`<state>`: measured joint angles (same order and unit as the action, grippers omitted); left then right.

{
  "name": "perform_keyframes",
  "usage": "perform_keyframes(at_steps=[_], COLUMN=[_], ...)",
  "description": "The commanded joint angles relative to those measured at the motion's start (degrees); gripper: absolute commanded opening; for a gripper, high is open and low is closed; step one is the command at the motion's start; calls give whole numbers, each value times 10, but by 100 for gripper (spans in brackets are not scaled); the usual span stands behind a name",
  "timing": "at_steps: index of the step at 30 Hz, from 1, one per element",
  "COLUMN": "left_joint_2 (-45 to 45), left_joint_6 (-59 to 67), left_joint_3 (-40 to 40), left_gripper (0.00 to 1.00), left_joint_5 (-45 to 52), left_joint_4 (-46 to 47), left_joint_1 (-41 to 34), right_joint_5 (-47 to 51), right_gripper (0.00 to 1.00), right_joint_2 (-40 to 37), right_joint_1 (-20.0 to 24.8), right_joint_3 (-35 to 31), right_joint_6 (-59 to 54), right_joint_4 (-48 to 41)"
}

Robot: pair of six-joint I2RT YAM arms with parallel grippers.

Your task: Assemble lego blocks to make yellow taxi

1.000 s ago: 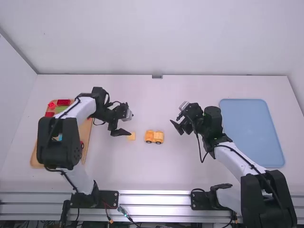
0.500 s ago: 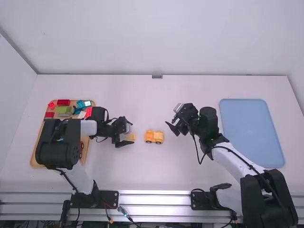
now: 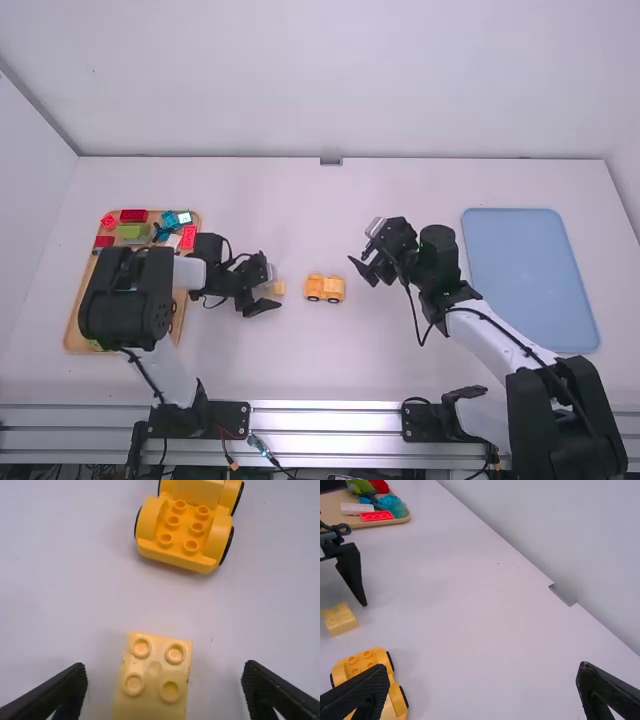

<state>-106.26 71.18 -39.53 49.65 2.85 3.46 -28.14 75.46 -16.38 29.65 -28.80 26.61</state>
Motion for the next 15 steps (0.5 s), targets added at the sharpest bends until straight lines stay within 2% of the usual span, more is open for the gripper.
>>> perform_keyframes(at_steps=[1,3,4,7,11,15], left_joint_2=[-6,-11,-14,-22,-27,-27], left_joint_6=[49,57,57,58,58,57], left_joint_3=[-10,-10,-10,-10,-10,-10], left_gripper=[70,52,49,47,26,22], left_joint_5=[3,2,2,4,4,5], left_joint_4=[16,13,11,12,7,-3], left_joint_1=[-1,0,2,5,3,-1], right_joint_5=[-4,-4,-4,-4,-4,-4], right_gripper=[99,99,99,99,99,99], right_joint_2=[-10,-10,-10,-10,-10,-10], right_joint_1=[-2,-2,-2,-2,-2,-2], right_joint_3=[-4,-4,-4,-4,-4,-4], right_joint_6=[0,1,0,1,1,1], right_joint_4=[0,0,0,0,0,0])
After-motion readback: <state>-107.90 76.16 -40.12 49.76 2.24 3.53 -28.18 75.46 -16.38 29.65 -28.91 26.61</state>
